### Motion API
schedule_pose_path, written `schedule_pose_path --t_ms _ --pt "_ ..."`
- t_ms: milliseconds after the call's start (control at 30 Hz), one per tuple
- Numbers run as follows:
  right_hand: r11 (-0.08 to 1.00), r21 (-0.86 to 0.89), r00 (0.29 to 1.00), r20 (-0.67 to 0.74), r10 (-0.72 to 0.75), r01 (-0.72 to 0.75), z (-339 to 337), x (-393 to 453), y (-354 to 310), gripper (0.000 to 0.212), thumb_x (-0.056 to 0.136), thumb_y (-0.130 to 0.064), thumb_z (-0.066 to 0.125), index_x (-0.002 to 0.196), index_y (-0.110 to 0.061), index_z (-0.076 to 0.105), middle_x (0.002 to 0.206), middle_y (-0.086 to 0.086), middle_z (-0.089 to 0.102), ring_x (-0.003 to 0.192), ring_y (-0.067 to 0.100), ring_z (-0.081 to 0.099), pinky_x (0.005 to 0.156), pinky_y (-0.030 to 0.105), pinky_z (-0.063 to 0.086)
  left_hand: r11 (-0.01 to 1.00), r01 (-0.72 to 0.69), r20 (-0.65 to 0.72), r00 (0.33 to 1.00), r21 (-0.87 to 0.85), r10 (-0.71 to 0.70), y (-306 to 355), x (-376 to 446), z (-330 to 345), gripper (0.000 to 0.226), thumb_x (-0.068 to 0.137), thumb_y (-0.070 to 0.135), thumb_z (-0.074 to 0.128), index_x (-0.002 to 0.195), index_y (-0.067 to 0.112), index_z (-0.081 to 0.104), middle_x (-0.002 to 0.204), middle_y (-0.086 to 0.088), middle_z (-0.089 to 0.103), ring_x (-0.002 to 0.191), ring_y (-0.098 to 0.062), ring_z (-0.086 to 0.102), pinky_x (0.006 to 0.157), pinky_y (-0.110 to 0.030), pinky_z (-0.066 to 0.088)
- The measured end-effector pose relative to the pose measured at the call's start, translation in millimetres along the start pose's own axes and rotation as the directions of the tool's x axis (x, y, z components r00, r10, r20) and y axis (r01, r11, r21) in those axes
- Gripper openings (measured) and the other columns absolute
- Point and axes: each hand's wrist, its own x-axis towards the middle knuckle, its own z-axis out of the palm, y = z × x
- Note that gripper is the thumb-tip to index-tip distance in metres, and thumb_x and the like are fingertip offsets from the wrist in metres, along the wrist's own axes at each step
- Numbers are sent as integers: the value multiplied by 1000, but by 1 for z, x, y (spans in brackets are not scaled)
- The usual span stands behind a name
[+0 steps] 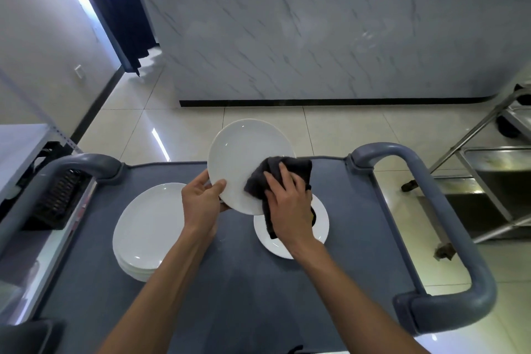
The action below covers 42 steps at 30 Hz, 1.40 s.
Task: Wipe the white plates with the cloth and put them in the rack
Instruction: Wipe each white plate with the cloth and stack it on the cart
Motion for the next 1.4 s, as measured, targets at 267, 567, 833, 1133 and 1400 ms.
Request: schedule_pose_path --t_ms 267,567,833,1133,1400 --pt "979 195 996 61 -64 51 4 -31 -16 39 99 -26 45 133 -19 63 152 9 49 126 34 51 89 57 52 999 -43 -37 998 1 43 3 -4 3 33 100 -1 52 115 26 64 76 20 75 71 -3 73 57 -27 60" --pt "978 207 1000 15 -14 11 -2 9 -12 44 96 -21 49 139 -19 60 153 9 48 129 33 48 88 58 51 995 -82 41 996 58 80 12 -11 3 27 101 0 52 109 21 67 78 11 77 70 -9 73 59 -30 61" --pt "963 237 991 -11 -130 128 -11 51 -27 49 98 -29 38 142 -16 56 155 10 45 130 33 46 94 59 49 981 -108 177 981 158 80 5 -19 2 32 99 1 55 112 27 69 90 1 79 83 -22 76 62 -33 61" --pt "992 72 994 -48 -102 105 -18 64 -25 45 101 -32 37 141 -27 56 157 3 43 135 27 41 101 57 32 996 -62 83 995 71 56 0 -25 -5 33 96 -3 59 117 21 69 87 4 78 78 -18 75 61 -34 61" --pt "997 81 1000 -22 16 -14 -24 60 9 41 101 -39 46 138 -28 58 153 6 46 136 31 42 103 60 39 999 -48 34 998 -11 48 3 -28 -7 37 94 -8 57 117 19 69 81 5 77 70 -14 72 57 -33 61"
